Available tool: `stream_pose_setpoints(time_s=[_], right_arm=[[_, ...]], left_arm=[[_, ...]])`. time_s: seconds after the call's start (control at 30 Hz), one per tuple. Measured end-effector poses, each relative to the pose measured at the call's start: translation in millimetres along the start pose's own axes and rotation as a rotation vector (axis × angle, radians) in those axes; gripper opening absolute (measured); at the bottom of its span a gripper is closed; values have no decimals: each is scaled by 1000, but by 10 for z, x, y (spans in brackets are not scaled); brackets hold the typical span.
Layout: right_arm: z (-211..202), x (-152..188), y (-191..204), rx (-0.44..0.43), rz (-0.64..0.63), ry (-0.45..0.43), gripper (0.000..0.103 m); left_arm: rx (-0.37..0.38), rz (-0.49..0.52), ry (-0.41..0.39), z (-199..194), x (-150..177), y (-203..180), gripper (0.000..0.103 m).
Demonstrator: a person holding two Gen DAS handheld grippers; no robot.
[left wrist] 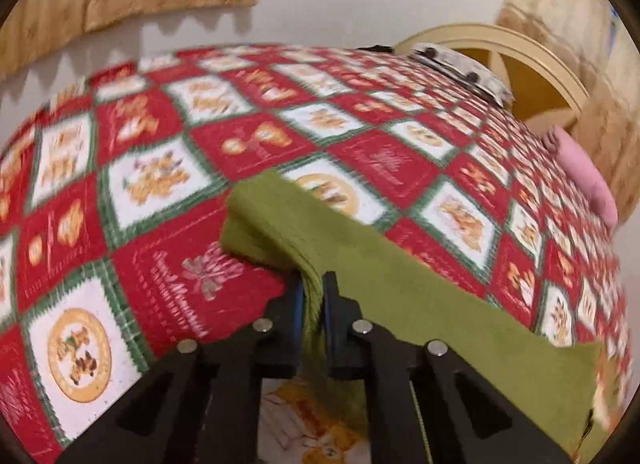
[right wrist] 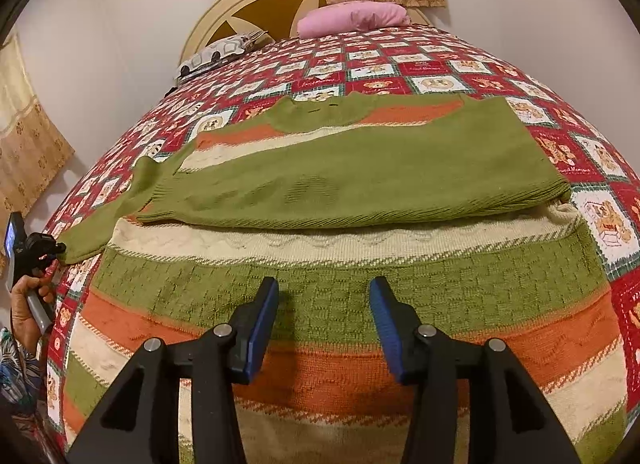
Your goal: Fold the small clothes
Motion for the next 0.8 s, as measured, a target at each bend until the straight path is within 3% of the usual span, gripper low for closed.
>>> stream_pose_setpoints(time_s=[0.1,0.23,0.4,0.47,0.57,0.7,0.8], right_arm=[[-1,1,2,-2,2,0,49],[-2,2,-1,-5,5,-1,49],[-6,2,-35,-19,14,-3,49],[-8,3,-47,-26,20,-4,49],[-11,4,-62,-35,26,-6,49],[-13,2,-87,-50,38,-7,49],[-13,-2,-109,-63,49,-9,49]], left_arm=[[15,121,-81,-233,18,-337,8],[190,248,-146,-738,150,-1003,7],[426,488,-210,-1501,701,-2041,8],[508,557,-180,-1646,1018,-2400,8],[555,640,-111,-1624,1493,-2793,8],[527,722,-1,-1366,1918,-3018,8],[485,777,77,-1244,2095,-2977,16]])
Point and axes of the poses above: each gripper's, at about its wrist camera, not at the fingertips, and z roughly the way its jaws point, y to its left, x to its underside, the point moved 2 cm from there along z, roughly the way its jaws point, and after that the axes turned 6 degrees about y, right-handed, at the moved point
